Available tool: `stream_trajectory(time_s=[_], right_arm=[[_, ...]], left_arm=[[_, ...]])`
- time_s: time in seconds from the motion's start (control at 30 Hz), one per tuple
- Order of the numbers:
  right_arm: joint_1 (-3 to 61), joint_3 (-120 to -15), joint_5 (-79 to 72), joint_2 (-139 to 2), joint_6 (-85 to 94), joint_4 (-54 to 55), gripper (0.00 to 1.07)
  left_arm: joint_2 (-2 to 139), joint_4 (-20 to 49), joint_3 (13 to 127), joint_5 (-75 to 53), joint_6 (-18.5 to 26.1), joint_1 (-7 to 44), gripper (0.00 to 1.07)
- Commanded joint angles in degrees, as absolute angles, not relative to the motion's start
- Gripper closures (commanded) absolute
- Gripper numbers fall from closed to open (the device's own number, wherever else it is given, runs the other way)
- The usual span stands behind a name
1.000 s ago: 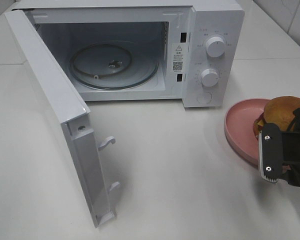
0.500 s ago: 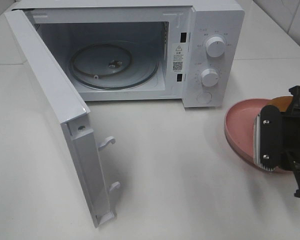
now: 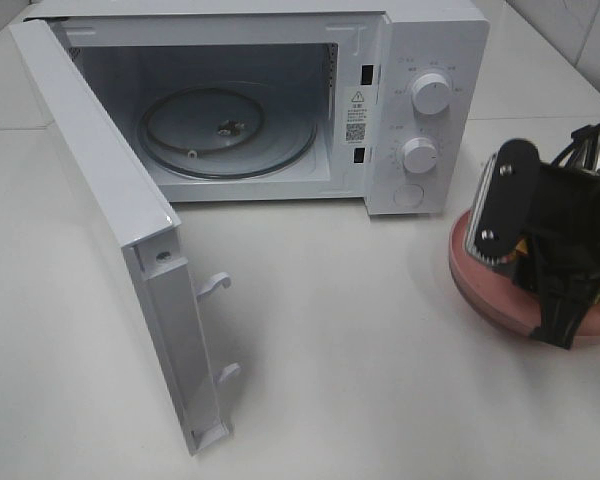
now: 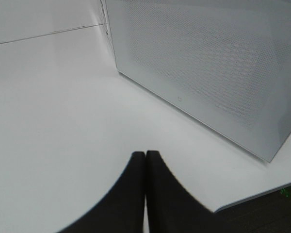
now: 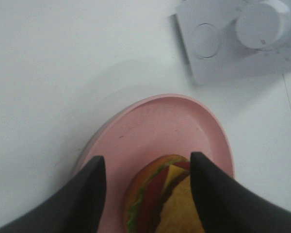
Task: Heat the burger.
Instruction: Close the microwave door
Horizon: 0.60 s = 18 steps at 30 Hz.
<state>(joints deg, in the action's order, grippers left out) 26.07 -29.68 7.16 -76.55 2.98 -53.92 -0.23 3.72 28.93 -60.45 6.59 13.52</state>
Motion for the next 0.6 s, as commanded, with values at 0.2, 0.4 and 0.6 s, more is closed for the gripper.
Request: stream_trajectory(time_s=[0.2,0.4,0.6], right_arm=[[26.13,-37.41,13.81,-75.97,-11.75,-48.59,0.4],[25.95,-44.98,23.26,-75.97,-21.31,-46.18,0.4],[24.52,-49.05,29.28,-75.97,-19.77,-41.54,0.4]], left_arm=[[-1.49,3.9,28.82,-59.7,6.42,13.29,1.06],[-1.49,3.9,28.82,-59.7,6.42,13.29,1.06],[-1.49,3.9,28.82,-59.7,6.42,13.29,1.06]])
